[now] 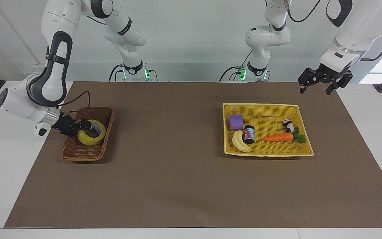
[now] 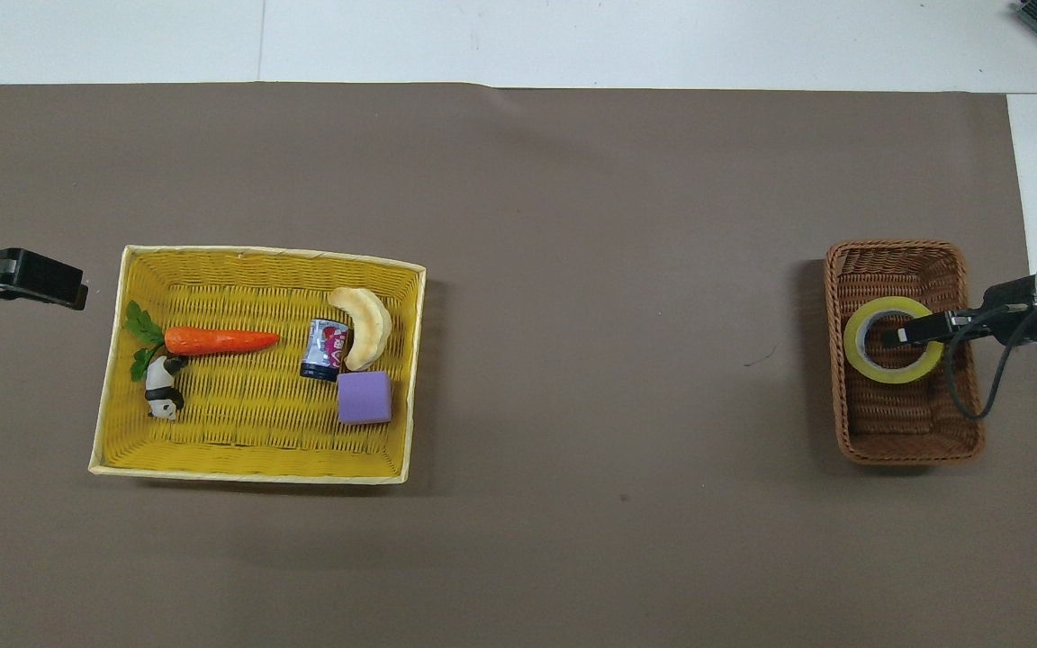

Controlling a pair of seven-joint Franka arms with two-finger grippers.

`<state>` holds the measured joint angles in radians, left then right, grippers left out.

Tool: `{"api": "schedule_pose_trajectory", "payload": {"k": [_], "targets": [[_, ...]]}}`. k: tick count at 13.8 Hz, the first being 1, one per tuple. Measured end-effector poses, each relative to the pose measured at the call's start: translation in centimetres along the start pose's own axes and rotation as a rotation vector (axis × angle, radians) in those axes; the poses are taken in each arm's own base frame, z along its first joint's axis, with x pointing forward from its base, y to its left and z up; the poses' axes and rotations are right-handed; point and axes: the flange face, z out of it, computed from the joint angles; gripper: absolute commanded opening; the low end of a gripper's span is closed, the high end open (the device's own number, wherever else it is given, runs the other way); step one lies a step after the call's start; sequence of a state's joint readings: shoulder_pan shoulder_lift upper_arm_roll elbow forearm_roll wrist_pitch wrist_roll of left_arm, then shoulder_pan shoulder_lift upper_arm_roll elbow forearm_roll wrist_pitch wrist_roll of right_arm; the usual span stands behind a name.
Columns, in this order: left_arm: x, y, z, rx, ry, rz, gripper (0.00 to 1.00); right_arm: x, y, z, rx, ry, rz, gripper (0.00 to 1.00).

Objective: Move tape to another basket

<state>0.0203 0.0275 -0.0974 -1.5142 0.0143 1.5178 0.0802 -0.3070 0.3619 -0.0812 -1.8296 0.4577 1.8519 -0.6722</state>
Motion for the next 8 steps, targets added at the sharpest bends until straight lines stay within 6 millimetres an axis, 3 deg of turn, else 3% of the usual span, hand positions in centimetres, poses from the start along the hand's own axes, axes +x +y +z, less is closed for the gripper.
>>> {"api": "schedule_pose_trajectory", "payload": {"k": [5, 8], "targets": [[0.1, -0.2, 0.3, -0.003, -0.005, -0.003, 1.0, 0.9, -0.9, -1.6, 0.043, 0.075, 0.0, 1.0], [0.1, -0.5, 0.3, -0.008, -0.005, -0.01, 1.0, 2.8, -4.1, -5.1, -0.009, 0.133, -0.07, 1.0]]}}
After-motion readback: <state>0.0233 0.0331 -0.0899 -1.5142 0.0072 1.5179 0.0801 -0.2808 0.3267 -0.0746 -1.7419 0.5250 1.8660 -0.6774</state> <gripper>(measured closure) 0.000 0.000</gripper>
